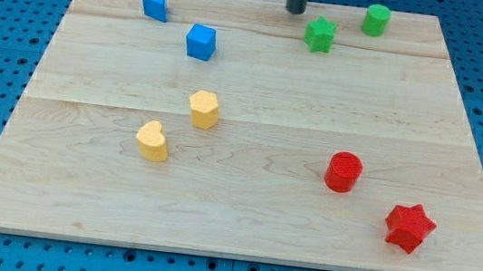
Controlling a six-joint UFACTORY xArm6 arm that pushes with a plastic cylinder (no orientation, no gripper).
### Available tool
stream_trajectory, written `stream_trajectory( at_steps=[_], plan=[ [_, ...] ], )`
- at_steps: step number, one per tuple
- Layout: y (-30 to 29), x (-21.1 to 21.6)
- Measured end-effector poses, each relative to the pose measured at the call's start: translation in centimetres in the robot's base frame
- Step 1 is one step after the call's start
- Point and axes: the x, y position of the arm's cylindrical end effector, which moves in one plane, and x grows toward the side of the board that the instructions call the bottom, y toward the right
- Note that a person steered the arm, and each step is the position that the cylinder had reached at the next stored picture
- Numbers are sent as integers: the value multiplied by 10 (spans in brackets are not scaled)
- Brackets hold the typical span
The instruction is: Point your arm to the left of red star
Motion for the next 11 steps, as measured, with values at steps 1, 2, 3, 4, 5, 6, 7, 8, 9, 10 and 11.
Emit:
stream_trajectory(
  at_steps=[1, 2, 3, 4, 5, 6, 7, 8, 9, 10, 11],
  plan=[
    [-13, 56],
    [-13, 61],
    [-14, 61],
    [-14, 69],
    [-11, 103],
    [54, 145],
    [73, 189],
    [-28, 199],
    [-81, 237],
    [-70, 316],
    [-27, 327]
  ],
)
